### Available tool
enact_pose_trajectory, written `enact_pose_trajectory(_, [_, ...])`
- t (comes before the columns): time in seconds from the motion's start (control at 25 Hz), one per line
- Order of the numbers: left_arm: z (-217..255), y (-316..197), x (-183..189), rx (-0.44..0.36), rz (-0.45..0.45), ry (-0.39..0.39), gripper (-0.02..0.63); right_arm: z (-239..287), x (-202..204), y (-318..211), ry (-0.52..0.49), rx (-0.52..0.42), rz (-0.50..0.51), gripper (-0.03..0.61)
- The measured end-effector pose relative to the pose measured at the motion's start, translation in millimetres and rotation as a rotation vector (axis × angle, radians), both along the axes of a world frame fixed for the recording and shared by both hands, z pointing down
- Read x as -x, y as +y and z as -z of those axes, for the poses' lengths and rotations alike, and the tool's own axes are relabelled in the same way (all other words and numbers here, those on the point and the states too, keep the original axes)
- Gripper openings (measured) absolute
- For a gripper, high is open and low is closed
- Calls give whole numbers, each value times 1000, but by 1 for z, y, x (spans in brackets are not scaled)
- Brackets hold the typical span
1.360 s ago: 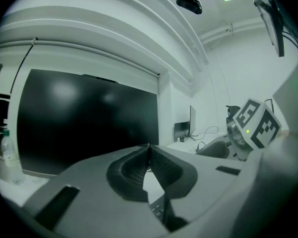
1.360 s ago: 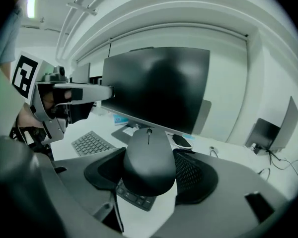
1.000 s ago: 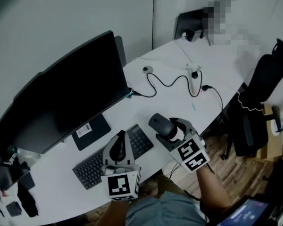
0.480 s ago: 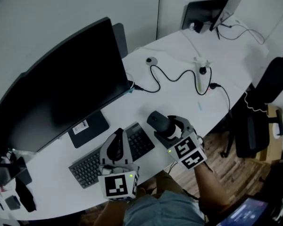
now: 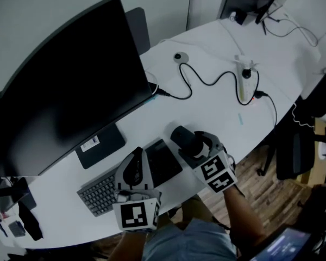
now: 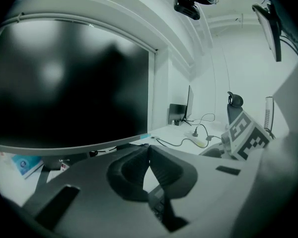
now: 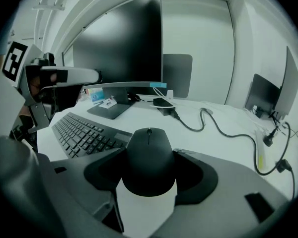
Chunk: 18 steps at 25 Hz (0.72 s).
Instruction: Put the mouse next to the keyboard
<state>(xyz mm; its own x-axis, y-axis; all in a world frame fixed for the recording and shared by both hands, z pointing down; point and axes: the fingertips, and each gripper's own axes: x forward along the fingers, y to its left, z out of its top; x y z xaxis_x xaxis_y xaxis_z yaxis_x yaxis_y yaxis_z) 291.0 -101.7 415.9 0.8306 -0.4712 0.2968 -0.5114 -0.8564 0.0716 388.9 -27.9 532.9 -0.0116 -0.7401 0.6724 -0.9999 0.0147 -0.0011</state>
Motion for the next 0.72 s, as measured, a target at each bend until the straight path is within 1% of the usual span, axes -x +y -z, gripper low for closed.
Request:
enact_pose_trajectory(0.36, [-26, -6, 0, 45, 17, -46, 5, -32, -5, -3, -10, 54, -7, 303])
enact_pose_trajectory(0.52, [-32, -7, 0, 56, 19, -53, 5, -43, -5, -1, -15, 76, -7, 304])
enact_pose_trajectory(0.72, [-36, -10, 2, 41, 16, -69, 5, -49, -4, -1, -18, 80, -7, 304])
